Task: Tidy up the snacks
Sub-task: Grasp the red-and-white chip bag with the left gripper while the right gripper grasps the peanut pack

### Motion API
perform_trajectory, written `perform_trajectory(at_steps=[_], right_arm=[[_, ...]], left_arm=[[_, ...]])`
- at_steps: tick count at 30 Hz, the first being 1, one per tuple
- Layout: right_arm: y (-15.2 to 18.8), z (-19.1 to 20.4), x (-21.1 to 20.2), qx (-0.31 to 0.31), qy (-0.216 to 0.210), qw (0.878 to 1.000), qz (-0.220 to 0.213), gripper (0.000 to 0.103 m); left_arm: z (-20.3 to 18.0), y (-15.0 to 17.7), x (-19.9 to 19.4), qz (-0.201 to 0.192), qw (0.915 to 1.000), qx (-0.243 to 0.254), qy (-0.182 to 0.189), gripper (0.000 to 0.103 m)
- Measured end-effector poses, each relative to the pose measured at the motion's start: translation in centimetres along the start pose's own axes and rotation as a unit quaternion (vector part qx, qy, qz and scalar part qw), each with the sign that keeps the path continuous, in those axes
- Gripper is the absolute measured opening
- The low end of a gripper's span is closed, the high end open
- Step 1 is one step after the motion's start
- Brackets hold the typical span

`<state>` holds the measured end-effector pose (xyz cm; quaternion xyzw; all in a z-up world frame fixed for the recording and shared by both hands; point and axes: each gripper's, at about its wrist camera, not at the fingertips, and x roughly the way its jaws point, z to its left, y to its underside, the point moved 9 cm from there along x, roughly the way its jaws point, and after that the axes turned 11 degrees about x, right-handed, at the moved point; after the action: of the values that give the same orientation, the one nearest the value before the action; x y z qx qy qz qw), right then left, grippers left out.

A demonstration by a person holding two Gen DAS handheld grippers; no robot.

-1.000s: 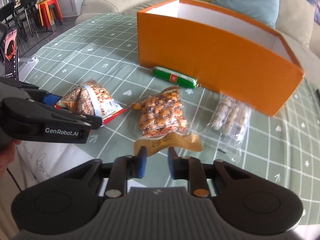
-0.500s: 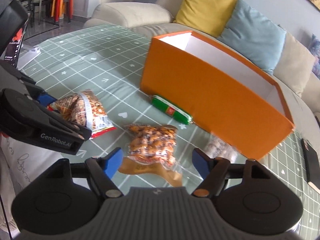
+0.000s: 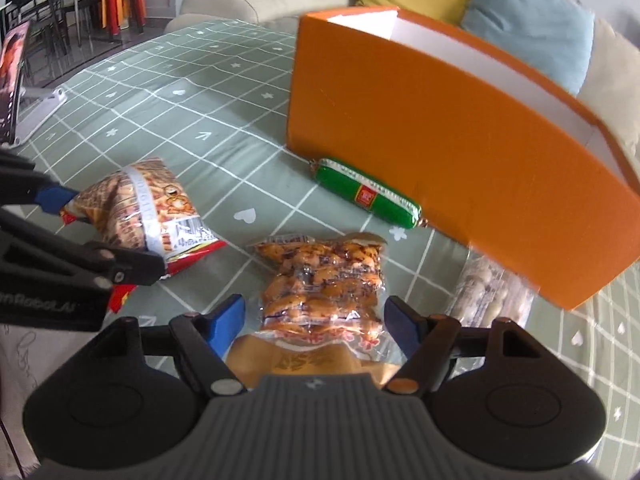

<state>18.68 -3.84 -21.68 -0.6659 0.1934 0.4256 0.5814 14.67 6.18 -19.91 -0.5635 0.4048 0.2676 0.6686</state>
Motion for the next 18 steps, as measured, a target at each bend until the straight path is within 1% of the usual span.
perform_trajectory(at_steps=[5,8,15,18], right_arm=[[-0.1,-0.9,0.7,0.054,-0.024,0.998,0.007,0.081],[0.0,-0.8,0.5,0.046,-0.024,0.999,0.001,0.076],[0.1,-0.7,0.2,0.043,-0.023,0.999,-0.005,0.070],[0.1,-0.7,0.0,0.041,-0.021,0.999,-0.003,0.068]], left_arm=[[0.1,0.2,0.5,0.009,0.9999,-0.005,0.004,0.072],[0.1,0.2,0.6,0.010,0.9999,-0.005,0.003,0.072],[0.6,-0.6,1.0,0.001,0.9996,-0.028,0.004,0.073],[0.6,-1.0,1.2,-0.002,0.9996,-0.026,0.008,0.070]])
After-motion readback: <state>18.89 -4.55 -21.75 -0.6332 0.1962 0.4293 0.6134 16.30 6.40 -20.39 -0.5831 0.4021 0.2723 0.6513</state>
